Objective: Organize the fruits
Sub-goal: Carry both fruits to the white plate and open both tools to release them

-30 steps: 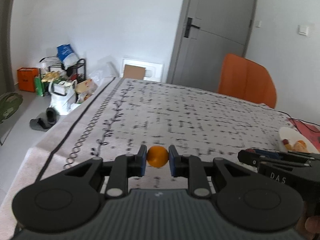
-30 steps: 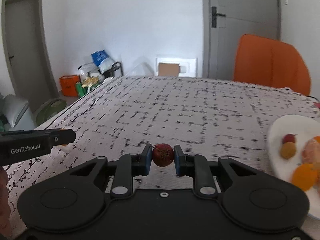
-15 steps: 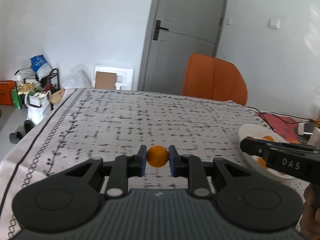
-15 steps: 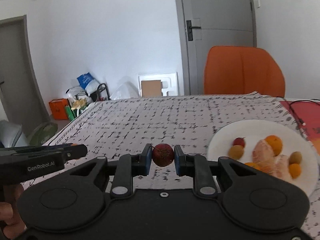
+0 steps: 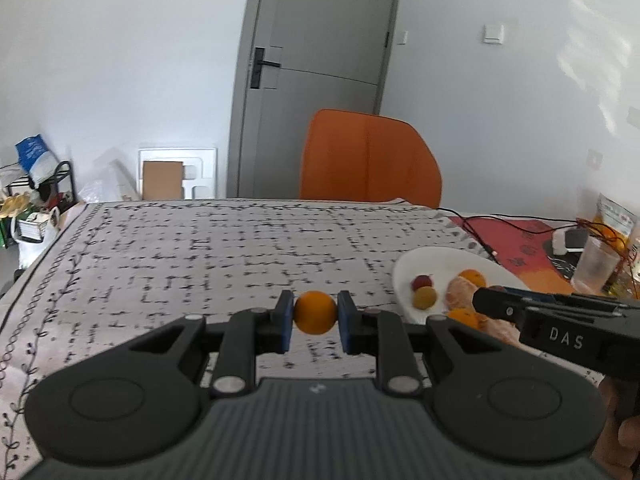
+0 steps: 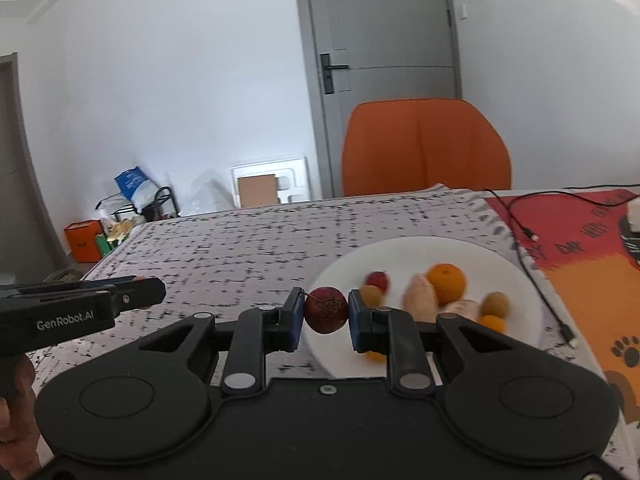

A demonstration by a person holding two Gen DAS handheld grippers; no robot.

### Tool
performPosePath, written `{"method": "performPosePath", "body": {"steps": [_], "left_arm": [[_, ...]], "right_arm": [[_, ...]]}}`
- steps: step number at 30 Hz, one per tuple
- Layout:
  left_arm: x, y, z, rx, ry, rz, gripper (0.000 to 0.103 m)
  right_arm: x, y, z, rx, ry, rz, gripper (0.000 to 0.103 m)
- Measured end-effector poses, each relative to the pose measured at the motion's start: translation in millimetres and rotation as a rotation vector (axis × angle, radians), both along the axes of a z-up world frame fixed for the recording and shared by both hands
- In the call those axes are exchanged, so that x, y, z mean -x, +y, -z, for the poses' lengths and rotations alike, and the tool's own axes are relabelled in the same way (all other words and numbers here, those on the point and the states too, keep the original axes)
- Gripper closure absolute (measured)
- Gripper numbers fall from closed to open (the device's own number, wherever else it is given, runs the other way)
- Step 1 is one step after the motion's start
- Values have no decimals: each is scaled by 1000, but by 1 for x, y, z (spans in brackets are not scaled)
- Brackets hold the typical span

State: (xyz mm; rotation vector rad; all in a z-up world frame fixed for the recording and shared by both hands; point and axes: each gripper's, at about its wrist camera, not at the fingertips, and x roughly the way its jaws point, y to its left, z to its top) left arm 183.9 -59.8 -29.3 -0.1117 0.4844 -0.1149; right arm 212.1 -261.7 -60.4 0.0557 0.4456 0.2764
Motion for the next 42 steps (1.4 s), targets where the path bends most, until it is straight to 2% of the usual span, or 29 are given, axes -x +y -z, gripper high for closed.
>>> {"method": "performPosePath", "body": {"steps": [12,14,15,22,33,37,42], "left_arm": [[-12,-37,4,-25,10,71,82],[-14,-41,5,-26,12,80,82],[-16,-43,5,-27,13,84,82],[-29,-58,7,-41,20,115,82],[-48,-93,14,-63,33,181,82],[-53,-100,12,-64,29,180,81],[-51,-99,9,-59,30,158,78]], "right_arm": [[0,-33,13,-37,20,52,81],[-2,-36,17,-49,32,53,78],[-3,-38,19,-56,38,51,72],[0,-52,24,-61,40,66,61],[9,-81,25,-97,29,111,55],[8,-87,25,-114,31,111,55],[11,-89,25,-123,29,105,50]]}}
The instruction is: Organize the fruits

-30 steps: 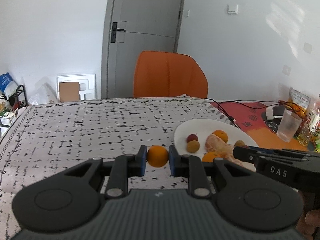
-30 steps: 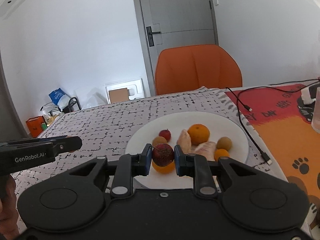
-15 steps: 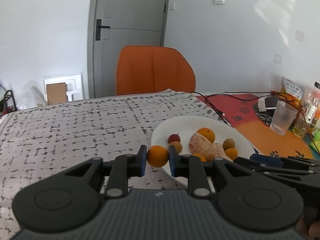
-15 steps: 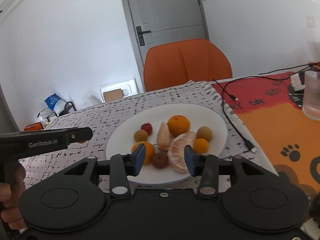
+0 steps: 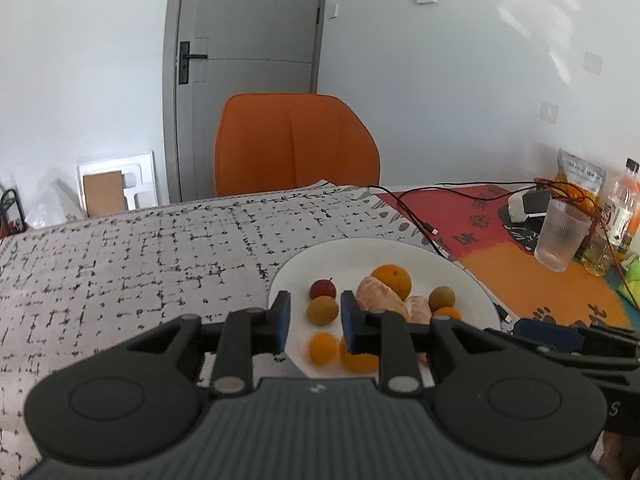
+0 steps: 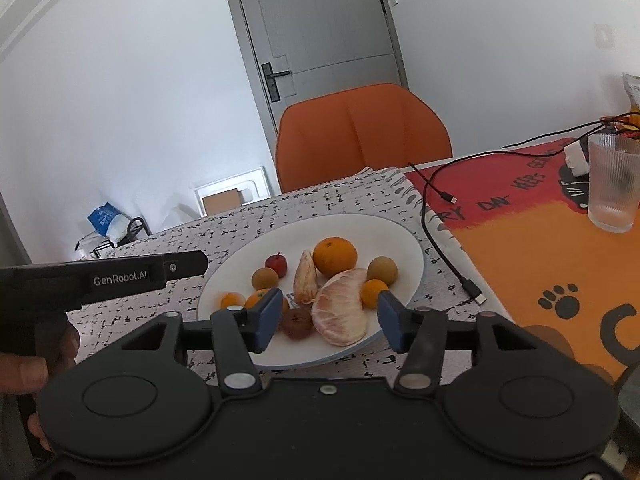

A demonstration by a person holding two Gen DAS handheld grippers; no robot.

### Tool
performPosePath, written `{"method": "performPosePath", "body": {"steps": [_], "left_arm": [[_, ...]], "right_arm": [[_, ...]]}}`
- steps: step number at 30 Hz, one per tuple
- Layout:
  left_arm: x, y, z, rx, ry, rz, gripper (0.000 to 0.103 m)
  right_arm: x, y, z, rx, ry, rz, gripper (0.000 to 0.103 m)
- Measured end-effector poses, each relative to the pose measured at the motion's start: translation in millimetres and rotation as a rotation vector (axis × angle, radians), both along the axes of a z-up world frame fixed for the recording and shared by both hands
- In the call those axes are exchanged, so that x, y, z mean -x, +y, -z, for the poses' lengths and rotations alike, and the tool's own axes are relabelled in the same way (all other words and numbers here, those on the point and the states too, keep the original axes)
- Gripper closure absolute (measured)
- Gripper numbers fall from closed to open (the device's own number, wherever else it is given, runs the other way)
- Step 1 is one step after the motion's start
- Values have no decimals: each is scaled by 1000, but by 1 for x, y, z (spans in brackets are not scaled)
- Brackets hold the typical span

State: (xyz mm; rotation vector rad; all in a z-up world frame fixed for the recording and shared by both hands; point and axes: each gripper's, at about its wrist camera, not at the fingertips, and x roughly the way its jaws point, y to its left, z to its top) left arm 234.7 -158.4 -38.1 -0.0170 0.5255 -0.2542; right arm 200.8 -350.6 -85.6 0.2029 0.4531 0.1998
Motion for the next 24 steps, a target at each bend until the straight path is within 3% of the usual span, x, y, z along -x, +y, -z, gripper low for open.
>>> {"method": "performPosePath", "body": {"steps": [2,4,6,12,21,24], "left_arm": [[2,3,-1,-1,7,-4,75],[6,7,-2,-4,9,-10,66],[11,13,-4,-4,4,-22,49],[28,36,-12,21,-13,-68,19],[53,71,-27,67,-27,-111,15],[63,80,-31,76,-30,-129,8]], "right_arm": [[-1,1,1,-2,1,-2,50],[0,2,1,-8,5,-5,49],[1,4,1,-9,7,-8,49],[7,14,-5,-7,-6,-32,31],[20,27,-16,-3,-33,-35,0],[23,31,-20,-7,-33,-43,0]]}}
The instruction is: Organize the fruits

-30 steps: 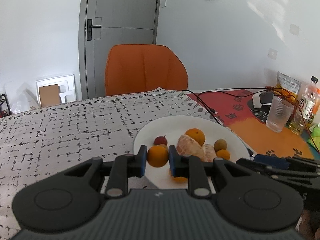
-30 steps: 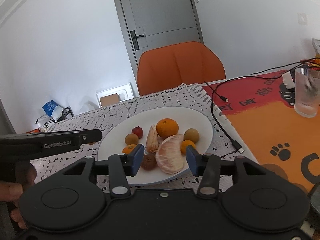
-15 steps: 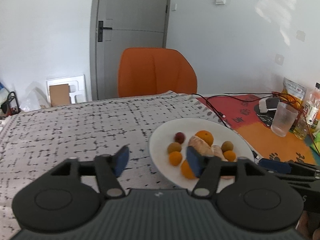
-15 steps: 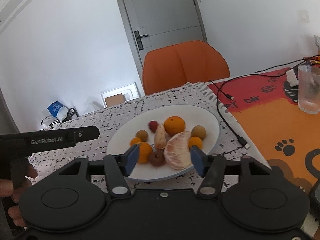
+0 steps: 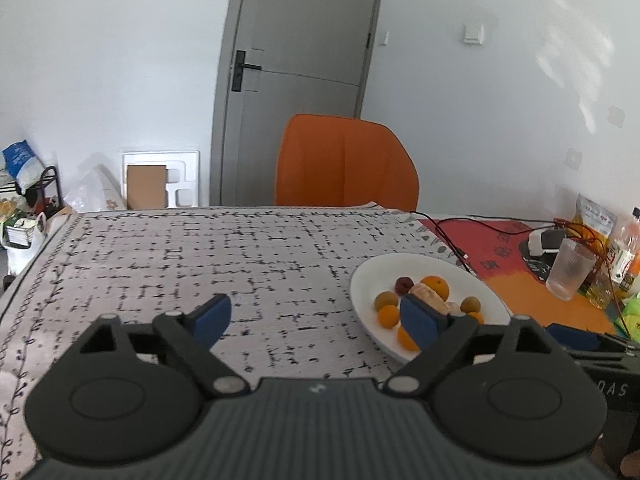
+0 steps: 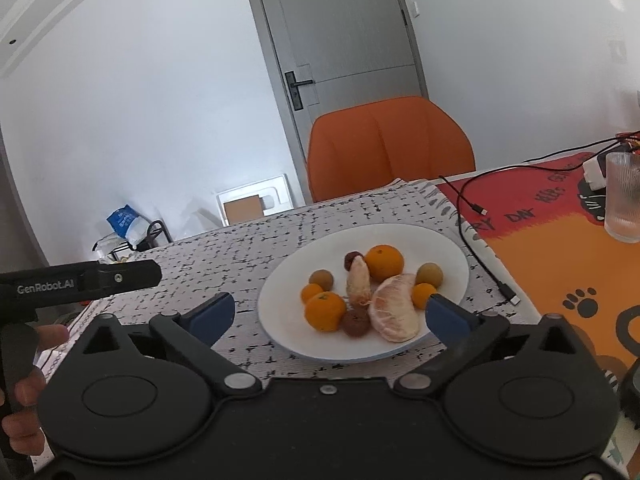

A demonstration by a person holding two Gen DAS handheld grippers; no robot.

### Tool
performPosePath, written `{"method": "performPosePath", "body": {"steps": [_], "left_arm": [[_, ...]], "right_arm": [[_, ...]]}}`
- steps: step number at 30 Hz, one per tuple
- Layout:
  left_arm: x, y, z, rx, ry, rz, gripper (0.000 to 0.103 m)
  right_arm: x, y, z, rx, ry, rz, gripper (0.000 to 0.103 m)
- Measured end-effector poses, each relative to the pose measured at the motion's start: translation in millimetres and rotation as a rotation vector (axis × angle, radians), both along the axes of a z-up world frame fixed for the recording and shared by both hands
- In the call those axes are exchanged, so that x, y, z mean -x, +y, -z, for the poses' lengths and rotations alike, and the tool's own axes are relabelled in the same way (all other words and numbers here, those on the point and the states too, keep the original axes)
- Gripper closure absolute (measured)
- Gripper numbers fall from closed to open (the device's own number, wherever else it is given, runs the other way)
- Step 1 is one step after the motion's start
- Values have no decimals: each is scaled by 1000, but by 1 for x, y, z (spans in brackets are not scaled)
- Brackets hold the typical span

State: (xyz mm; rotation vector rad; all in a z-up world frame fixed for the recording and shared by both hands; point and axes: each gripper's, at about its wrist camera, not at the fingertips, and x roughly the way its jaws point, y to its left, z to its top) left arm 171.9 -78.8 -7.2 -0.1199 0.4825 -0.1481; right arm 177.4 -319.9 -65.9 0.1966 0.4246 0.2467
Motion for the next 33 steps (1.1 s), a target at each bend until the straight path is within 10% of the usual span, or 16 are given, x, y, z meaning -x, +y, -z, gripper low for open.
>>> {"method": "performPosePath", "body": {"steps": [33], "left_arm": [[94,77,-30,42,-10,-138,0]], "right_arm": [[45,36,-35,27,3,-55,0]]}}
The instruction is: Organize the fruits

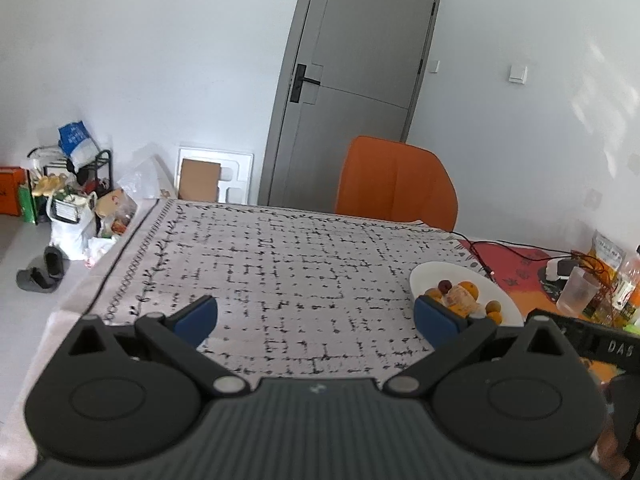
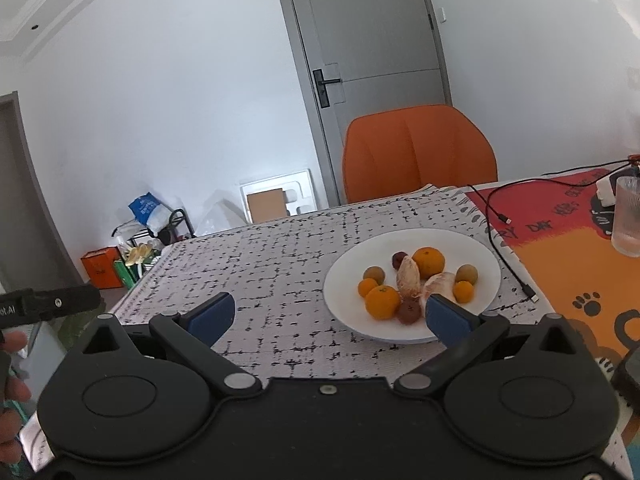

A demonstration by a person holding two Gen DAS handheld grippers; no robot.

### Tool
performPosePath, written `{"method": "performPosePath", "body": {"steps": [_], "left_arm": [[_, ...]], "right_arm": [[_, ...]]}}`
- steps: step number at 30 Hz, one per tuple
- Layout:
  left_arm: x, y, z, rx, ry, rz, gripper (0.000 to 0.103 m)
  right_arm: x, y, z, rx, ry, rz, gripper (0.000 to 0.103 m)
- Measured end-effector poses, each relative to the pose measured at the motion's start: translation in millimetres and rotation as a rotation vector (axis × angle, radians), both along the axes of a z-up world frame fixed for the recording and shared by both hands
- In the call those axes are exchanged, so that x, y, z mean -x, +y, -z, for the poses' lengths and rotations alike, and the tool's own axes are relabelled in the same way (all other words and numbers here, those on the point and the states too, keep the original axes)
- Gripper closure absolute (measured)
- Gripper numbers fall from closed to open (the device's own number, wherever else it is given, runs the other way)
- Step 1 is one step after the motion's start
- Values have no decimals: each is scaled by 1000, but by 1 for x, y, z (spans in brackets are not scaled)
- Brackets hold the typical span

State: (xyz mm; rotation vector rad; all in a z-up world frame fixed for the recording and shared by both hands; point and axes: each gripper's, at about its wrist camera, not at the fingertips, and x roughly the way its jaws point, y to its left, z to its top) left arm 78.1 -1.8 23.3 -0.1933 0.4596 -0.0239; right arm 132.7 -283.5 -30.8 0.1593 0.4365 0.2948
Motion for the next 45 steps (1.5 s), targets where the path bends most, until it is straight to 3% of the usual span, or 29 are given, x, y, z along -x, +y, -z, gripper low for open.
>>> {"method": "performPosePath", "body": {"steps": [15,30,45], "left_arm": [[36,19,1,-6,40,-69,0],[65,10,23,-58,76,-83,0],[68,8,17,-75,59,-69,0]], "right_arm": [[23,8,7,27,80,-46,0],[40,21,10,74,55,-101,0],[42,25,8,69,44,-116,0]]}}
